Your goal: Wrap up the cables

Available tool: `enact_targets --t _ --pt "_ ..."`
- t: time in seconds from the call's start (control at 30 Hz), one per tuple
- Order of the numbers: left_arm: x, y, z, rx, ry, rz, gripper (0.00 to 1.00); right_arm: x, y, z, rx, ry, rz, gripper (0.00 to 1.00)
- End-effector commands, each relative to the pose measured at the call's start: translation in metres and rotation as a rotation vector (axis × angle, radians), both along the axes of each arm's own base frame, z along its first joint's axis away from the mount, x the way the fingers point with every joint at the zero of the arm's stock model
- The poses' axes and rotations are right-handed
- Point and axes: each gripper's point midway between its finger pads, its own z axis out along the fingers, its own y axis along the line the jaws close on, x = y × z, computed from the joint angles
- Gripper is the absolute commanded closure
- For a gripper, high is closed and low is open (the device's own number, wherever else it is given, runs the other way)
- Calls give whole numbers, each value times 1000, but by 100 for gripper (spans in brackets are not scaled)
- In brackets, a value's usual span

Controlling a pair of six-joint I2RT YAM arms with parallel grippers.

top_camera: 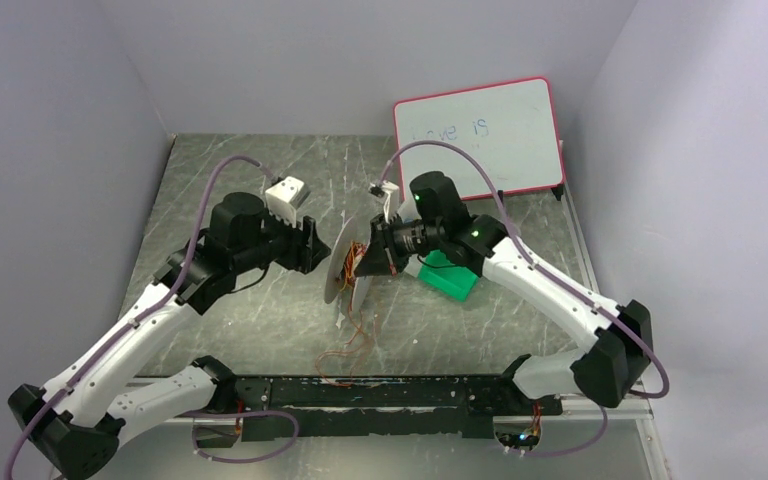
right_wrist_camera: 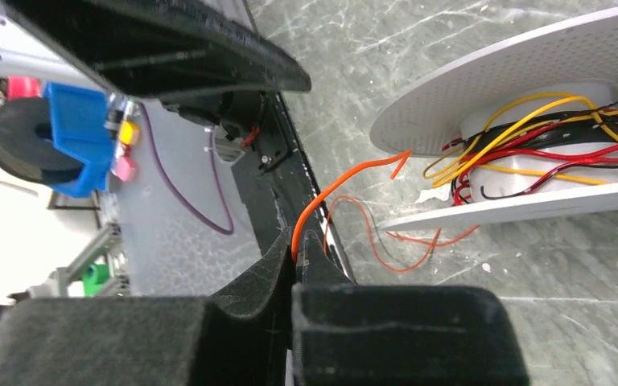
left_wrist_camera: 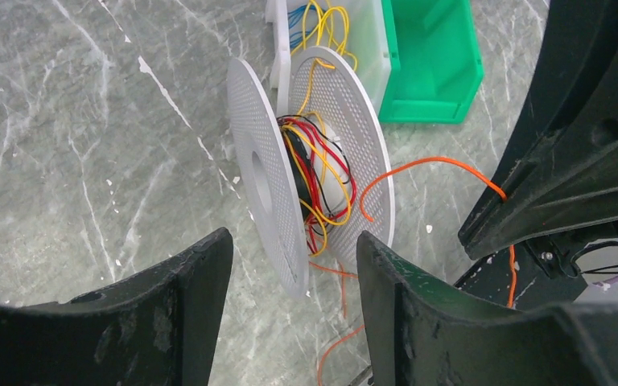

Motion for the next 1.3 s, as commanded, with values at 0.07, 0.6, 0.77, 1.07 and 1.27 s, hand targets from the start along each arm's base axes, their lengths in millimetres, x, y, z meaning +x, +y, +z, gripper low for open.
enact_targets --t 0.07,0.6,0.77,1.07,1.27 --pt "13 -12 8 -3 -61 -42 37 9 10 12 25 214 -34 100" --pt "16 -28 -11 -6 -6 -81 38 31 23 -3 42 524 -114 100" --pt "20 -29 -20 16 9 -57 38 28 29 3 74 577 -95 100" --pt "18 -33 -40 49 43 -57 39 28 32 1 88 619 -91 100" --pt "19 -33 -57 86 79 -51 41 28 32 -3 97 633 -91 100"
